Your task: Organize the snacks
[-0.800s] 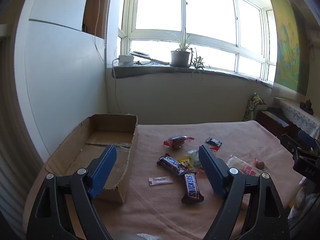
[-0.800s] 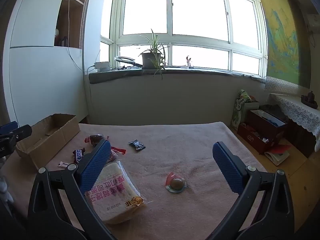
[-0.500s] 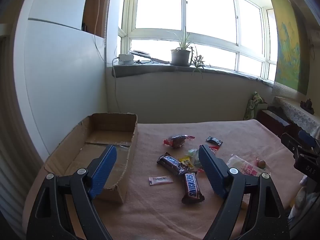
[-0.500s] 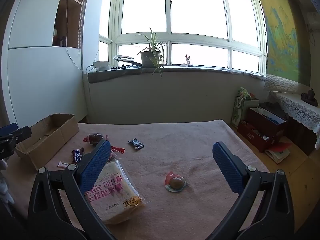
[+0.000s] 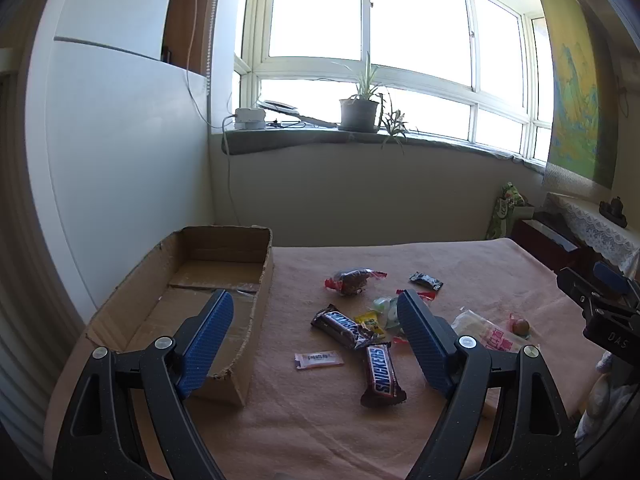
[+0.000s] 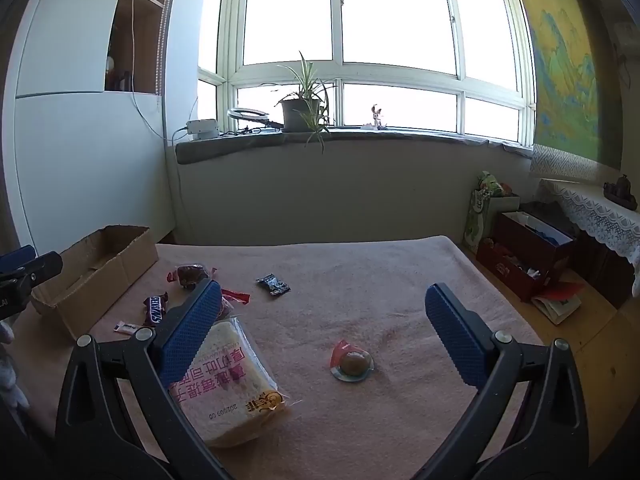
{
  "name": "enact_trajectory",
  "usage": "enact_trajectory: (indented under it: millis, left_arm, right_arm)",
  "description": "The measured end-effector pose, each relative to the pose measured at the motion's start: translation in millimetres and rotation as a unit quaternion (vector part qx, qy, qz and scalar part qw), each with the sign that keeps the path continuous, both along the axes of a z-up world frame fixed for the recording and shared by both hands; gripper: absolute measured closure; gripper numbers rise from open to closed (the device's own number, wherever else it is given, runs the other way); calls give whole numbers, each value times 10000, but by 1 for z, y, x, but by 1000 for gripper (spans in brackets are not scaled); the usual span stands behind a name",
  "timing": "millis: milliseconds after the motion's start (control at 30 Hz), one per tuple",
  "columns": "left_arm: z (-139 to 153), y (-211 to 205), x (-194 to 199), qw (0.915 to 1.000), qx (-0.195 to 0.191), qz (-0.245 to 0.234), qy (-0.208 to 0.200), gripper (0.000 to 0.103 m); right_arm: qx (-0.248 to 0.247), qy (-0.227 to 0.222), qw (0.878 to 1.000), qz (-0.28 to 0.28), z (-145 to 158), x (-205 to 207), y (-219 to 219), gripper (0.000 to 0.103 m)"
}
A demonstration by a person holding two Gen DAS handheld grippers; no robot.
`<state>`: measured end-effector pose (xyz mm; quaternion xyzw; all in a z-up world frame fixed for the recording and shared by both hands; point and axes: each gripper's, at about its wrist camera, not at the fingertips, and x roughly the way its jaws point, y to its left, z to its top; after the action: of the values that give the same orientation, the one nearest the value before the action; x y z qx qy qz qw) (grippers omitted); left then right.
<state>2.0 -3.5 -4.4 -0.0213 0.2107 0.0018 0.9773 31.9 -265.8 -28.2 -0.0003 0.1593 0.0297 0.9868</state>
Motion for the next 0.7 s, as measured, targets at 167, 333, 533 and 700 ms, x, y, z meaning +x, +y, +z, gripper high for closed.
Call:
enact_trajectory:
  millis: [167, 333, 533, 700]
  left_arm:
    - [0, 0, 0, 10000, -2, -19, -7, 19]
    - [1, 0, 0, 10000, -7, -30, -10, 19]
    - [0, -1, 0, 10000, -5, -35, -16, 19]
    - [1, -2, 0, 10000, -6, -39, -15, 19]
  right_arm:
    - [8, 11, 10000, 6, 1, 1, -1, 0]
    - [14, 15, 10000, 12, 1, 1, -1, 0]
    - [24, 19, 10000, 12, 2, 1, 0, 0]
    - [23, 29, 10000, 13, 1, 0, 0, 0]
